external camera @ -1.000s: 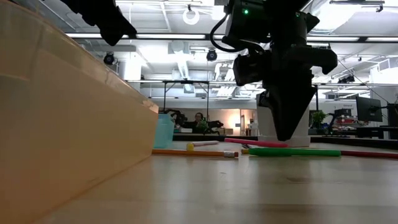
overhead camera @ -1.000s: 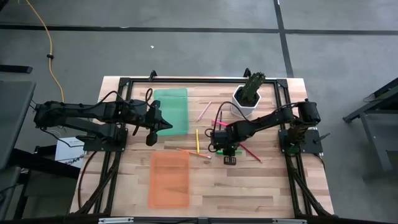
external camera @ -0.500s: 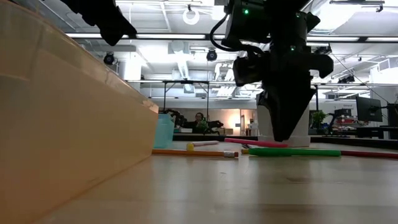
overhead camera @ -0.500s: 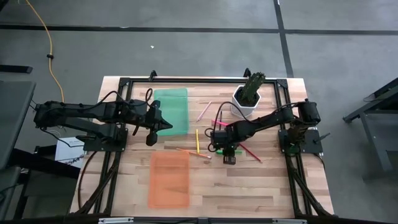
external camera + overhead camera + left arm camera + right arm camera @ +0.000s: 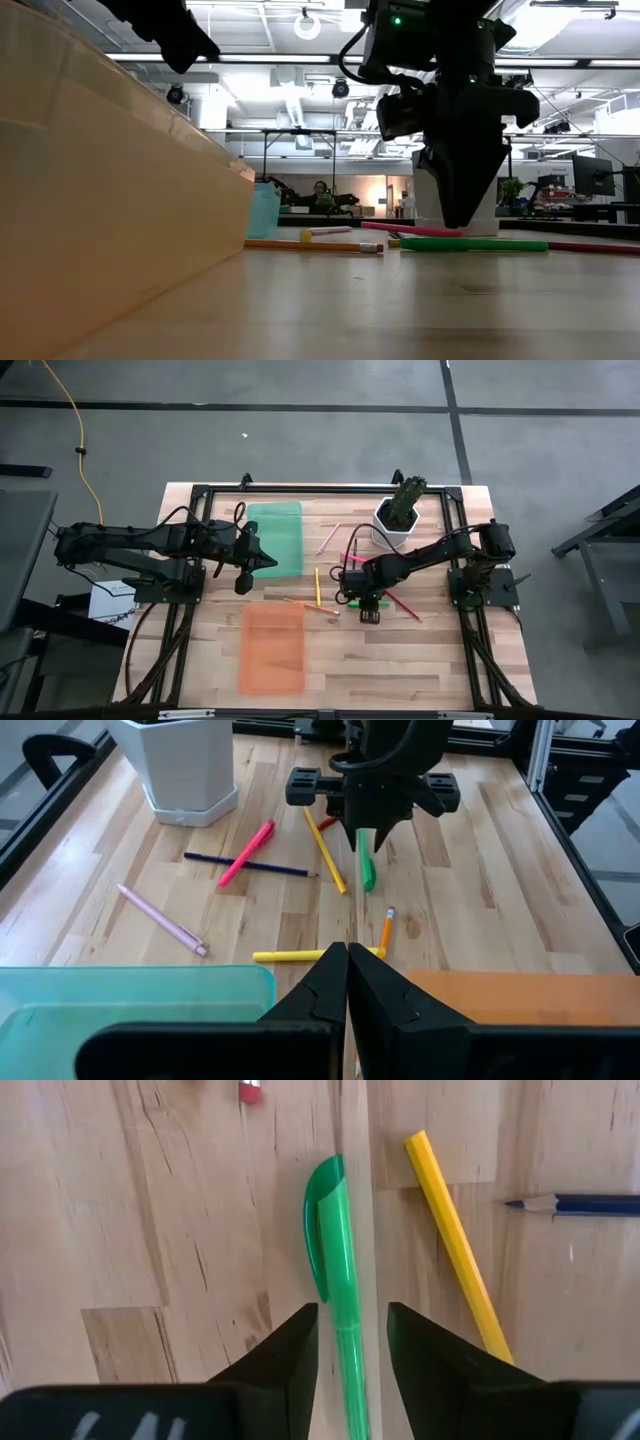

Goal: Sort pens & pencils
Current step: Put the green pen into the green bin

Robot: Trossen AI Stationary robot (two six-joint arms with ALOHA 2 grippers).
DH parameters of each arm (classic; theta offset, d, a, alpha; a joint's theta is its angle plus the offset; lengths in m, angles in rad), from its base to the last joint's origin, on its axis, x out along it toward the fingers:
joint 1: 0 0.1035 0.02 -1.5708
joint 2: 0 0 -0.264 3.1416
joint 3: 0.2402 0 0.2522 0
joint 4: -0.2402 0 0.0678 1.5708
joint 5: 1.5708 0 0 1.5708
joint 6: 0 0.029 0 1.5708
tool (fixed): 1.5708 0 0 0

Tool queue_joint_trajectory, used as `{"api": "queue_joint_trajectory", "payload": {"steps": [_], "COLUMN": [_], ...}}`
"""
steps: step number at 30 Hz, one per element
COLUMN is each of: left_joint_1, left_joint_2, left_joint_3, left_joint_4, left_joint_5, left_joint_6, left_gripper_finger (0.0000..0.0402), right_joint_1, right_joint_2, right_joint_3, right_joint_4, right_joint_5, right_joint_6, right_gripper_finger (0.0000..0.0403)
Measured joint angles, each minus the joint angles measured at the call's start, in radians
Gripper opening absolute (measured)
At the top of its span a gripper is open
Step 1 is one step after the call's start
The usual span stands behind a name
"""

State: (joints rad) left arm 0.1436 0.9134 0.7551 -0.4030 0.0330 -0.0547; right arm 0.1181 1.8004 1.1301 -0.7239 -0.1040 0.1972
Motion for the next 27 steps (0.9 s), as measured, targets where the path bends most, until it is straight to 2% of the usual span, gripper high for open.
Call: {"api": "queue_joint_trajectory", "payload": {"steps": [27], "left_joint_1": [0.000], "left_joint_2": [0.000], "left_joint_3": [0.000], "left_joint_4": [-0.005], "left_joint_5": [-0.020], "left_joint_6": [0.002], "left_gripper_finger": [0.0001], "right_joint_1": [0.005], "right_joint_2": [0.013], "right_joint_3": [-0.001], "right_joint_4": [0.002], "right_joint_5": [-0.003], "right_joint_6": [0.004], "right_gripper_finger": [0.0114]}}
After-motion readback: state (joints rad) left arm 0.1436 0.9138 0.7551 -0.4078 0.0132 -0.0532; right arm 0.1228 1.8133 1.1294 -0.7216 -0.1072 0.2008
